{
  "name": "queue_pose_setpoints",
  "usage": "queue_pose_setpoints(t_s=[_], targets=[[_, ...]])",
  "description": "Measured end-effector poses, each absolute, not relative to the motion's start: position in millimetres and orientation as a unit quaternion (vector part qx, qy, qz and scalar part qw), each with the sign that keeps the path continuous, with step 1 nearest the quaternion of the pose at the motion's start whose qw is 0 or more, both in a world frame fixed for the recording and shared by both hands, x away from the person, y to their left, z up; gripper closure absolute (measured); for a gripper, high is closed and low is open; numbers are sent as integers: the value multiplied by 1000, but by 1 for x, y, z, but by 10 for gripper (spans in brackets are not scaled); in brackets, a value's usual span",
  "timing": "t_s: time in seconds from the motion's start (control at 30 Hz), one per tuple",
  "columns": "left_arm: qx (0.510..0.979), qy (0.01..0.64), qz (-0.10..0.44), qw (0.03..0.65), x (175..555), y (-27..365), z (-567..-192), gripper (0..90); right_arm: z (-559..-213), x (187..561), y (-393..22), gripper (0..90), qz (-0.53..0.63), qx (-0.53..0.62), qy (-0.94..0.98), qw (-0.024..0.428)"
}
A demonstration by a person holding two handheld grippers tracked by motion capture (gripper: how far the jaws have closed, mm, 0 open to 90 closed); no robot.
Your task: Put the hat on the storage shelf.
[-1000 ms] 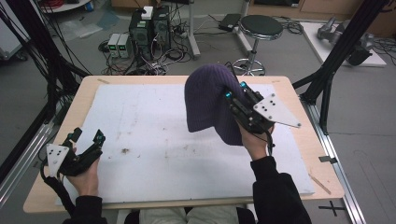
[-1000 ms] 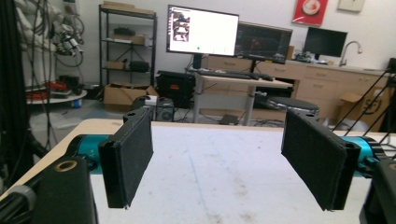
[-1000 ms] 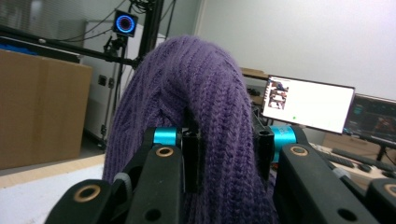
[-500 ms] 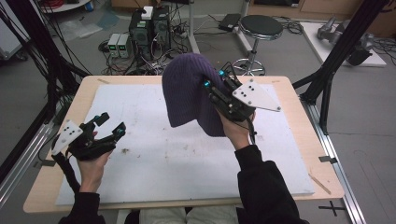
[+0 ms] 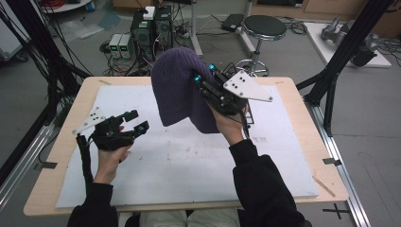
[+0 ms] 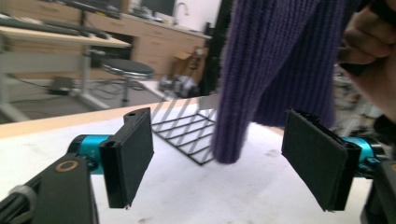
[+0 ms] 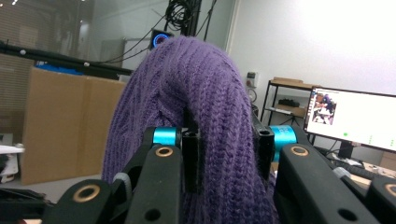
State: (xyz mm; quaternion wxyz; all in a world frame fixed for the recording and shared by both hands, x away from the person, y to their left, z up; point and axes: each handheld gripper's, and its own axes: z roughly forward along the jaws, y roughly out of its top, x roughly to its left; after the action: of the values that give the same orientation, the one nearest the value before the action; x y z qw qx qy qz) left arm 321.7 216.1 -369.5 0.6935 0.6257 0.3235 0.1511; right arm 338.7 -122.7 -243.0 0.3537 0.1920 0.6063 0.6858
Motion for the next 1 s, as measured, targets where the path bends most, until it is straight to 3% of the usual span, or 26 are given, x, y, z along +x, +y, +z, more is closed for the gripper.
queue_pose_setpoints(t_s=[0.37, 0.67, 0.7, 0.73, 0.77, 0.8, 0.83, 1.0], targets=[[616, 315, 129, 710, 333, 197, -374, 287, -241, 336, -115, 727, 690, 179, 613, 342], [637, 299, 100, 703, 338, 174, -377, 300, -242, 332, -109, 727, 692, 168, 619, 331], [639, 298, 100, 702, 338, 172, -378, 321, -242, 331, -109, 727, 692, 167, 619, 330], [640, 299, 102, 700, 339, 170, -379, 409, -241, 329, -109, 728, 693, 162, 624, 324], [641, 302, 106, 698, 339, 169, -379, 409, -241, 329, -109, 728, 693, 162, 624, 324], [644, 307, 112, 692, 339, 168, -380, 512, -241, 329, -109, 727, 692, 158, 625, 324], [644, 314, 112, 688, 339, 168, -380, 708, -241, 327, -109, 727, 689, 153, 632, 321], [639, 318, 131, 688, 338, 168, -378, 806, -240, 327, -114, 727, 679, 148, 642, 323]])
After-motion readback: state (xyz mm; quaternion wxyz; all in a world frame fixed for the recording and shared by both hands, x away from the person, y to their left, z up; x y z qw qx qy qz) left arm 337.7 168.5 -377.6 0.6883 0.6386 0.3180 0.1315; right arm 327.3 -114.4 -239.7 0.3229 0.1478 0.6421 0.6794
